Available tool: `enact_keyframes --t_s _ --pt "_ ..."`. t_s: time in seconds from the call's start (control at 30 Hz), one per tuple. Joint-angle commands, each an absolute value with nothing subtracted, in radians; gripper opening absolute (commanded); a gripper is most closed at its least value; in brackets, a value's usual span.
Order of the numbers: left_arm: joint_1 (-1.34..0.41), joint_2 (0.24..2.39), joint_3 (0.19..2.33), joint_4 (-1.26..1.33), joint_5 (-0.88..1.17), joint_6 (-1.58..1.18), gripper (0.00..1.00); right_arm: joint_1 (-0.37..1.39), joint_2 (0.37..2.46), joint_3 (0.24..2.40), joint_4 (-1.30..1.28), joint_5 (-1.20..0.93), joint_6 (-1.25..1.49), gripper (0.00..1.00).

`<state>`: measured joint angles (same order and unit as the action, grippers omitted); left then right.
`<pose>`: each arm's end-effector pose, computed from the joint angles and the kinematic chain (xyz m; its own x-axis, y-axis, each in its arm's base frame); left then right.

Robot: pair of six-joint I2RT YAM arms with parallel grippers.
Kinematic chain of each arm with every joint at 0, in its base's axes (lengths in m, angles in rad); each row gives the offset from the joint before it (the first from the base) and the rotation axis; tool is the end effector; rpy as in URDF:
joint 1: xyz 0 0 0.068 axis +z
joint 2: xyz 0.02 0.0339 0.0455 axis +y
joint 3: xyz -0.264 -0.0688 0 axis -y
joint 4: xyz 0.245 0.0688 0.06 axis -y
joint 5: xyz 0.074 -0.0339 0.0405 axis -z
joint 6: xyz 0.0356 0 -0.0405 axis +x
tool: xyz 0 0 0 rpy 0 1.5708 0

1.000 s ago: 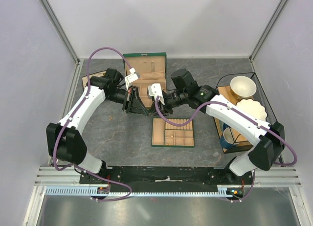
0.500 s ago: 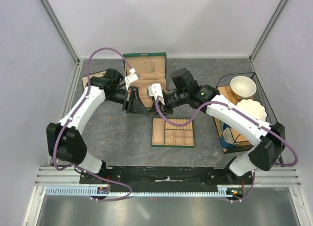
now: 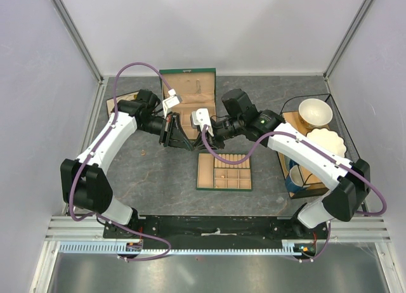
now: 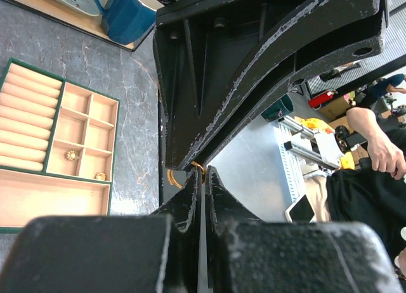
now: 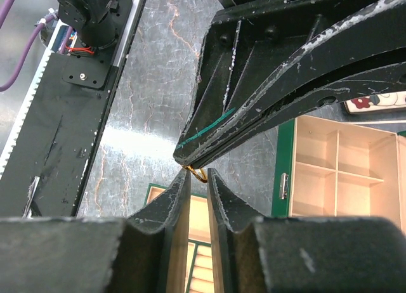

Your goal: Organize the mixed jewelry

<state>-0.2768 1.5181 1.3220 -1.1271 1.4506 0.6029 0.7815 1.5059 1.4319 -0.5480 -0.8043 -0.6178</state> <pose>0.2571 -0.1098 0.3124 -0.6169 0.2459 -0.7476 0.7486 -0.1100 -0.6538 0.2175 0.2519 0.3612 0.1866 -0.3809 -0.9056 -0.9766 -0.1725 -0.1286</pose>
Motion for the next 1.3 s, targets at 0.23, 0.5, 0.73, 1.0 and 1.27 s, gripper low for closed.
enact_keyframes --t_s 0.23,0.5,0.73,1.0,1.27 --pt "-0.278 1.508 1.322 -1.100 1.597 0.581 0.02 0.799 1.489 1.474 -0.538 -0.839 -0.638 0.15" --pt "-0.279 1.508 1.327 -1.100 1.603 0.574 0.07 0.804 1.493 1.479 -0.546 -0.847 -0.624 0.00" --pt "-0.273 1.505 1.348 -1.083 1.580 0.555 0.25 0.802 1.476 1.463 -0.541 -0.844 -0.611 0.00" --pt "-0.203 1.503 1.469 -1.081 1.555 0.534 0.31 0.799 1.437 1.436 -0.514 -0.785 -0.549 0.00" --pt "-0.172 1.389 1.353 -0.642 1.448 0.263 0.36 0.703 1.373 1.361 -0.286 -0.767 -0.280 0.00"
